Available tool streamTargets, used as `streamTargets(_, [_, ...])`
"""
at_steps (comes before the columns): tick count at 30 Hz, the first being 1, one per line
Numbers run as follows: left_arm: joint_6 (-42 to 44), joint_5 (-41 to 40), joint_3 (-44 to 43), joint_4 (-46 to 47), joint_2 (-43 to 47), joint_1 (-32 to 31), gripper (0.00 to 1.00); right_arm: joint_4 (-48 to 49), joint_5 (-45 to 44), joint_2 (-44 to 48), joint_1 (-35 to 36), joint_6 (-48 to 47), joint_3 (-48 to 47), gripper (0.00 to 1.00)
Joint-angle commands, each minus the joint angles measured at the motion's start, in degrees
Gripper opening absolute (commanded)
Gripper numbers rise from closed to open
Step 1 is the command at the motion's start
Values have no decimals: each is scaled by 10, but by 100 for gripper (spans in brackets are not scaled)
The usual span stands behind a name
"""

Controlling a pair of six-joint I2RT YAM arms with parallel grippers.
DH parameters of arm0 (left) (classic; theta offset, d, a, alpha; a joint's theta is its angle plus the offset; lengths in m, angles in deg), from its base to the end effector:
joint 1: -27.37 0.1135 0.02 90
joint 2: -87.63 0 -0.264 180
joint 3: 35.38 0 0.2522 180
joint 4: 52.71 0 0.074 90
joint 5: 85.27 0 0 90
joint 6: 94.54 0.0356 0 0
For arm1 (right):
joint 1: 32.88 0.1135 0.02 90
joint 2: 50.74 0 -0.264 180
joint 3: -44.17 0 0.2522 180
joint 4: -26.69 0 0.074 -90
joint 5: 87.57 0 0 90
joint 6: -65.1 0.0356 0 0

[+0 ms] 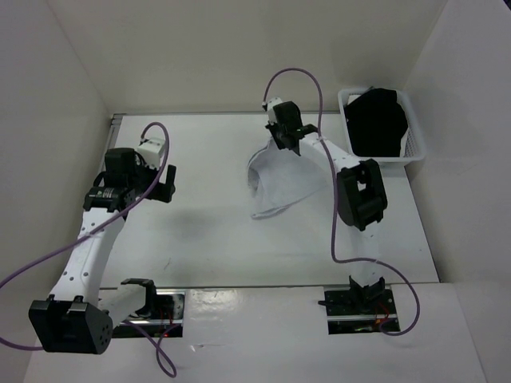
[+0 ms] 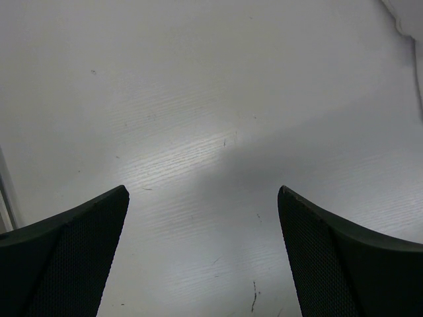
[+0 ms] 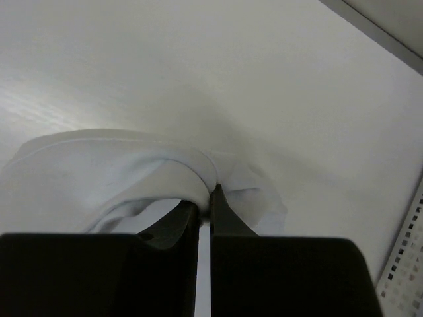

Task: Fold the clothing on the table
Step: Flatten the skirt out

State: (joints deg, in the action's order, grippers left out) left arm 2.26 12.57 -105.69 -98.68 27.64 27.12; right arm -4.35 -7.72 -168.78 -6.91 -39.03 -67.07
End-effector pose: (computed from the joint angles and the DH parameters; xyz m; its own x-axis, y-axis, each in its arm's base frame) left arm 0.2248 -0.0058 0.3236 -0.5651 0.1198 -0.8163 0.1834 0.9829 0.0173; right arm 0.4349 0.2048 0.2498 -0.4601 -0.4914 -0.7394 -0.4313 0.8517 -0.2976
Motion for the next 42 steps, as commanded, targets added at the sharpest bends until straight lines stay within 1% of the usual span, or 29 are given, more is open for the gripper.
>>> streamTargets(1, [12, 21, 4, 4, -6, 3, 99, -43, -44, -39, -47, 60, -65, 0])
streamTargets(2, [12, 27, 4, -1, -6, 3, 99, -51, -50, -46, -64, 60, -81, 0])
streamTargets(4, [12, 32, 4, -1, -11, 3, 99, -65, -37, -52, -75, 66, -81, 0])
streamTargets(7, [17, 46, 4, -1, -18, -22, 99, -65, -16, -41, -80, 53, -46, 0])
streamTargets(8, [17, 46, 4, 7, -27, -58, 99, -65, -9, -33, -75, 53, -39, 0])
streamTargets(10, [17, 11, -3, 13, -63, -97, 99, -65, -4, -26, -68, 47, -19, 0])
streamTargets(11, [17, 3, -11, 13, -80, -135, 97, -71, -4, -25, -60, 47, -13, 0])
streamTargets(12, [10, -2, -21, 13, -118, -152, 95, -71, -4, -19, -60, 47, -7, 0])
streamTargets(13, [10, -2, -43, 18, -136, -165, 92, -77, -4, -19, -51, 42, 5, 0])
streamTargets(14, [10, -2, -56, 18, -168, -185, 87, -77, 2, -14, -45, 35, 14, 0])
streamTargets(15, [5, -2, -67, 27, -180, -195, 87, -77, 2, -14, -30, 35, 24, 0])
streamTargets(17, [-2, 18, -90, 50, -195, -203, 86, -77, 2, -2, -11, 23, 56, 0])
streamTargets(18, [-11, 24, -90, 61, -196, -203, 86, -77, 2, -2, 11, 23, 75, 0])
streamTargets(20, [-17, 24, -90, 98, -188, -203, 87, -77, 2, 4, 30, 23, 90, 0])
streamTargets(21, [-26, 24, -83, 111, -182, -203, 87, -85, 2, 4, 46, 23, 97, 0])
streamTargets(24, [-39, 24, -54, 167, -166, -203, 90, -100, 33, 9, 64, 23, 97, 0])
streamTargets(26, [-52, 17, -49, 179, -160, -203, 91, -117, 65, 9, 64, 23, 97, 0])
streamTargets(29, [-52, 17, -49, 174, -191, -203, 91, -143, 125, 19, 75, 29, 97, 0])
streamTargets(30, [-52, 17, -49, 174, -205, -203, 91, -144, 137, 19, 91, 29, 97, 0])
streamTargets(34, [-52, 18, -49, 174, -218, -203, 91, -152, 145, 48, 109, 34, 121, 0])
streamTargets(36, [-52, 18, -49, 174, -225, -203, 91, -145, 145, 71, 102, 34, 121, 0])
streamTargets(40, [-58, 18, -49, 174, -255, -208, 85, -158, 194, 102, 74, 34, 102, 0])
streamTargets(41, [-58, 18, -49, 174, -267, -208, 80, -158, 203, 110, 69, 34, 102, 0])
streamTargets(42, [-58, 18, -49, 174, -273, -208, 77, -158, 203, 126, 69, 29, 102, 0])
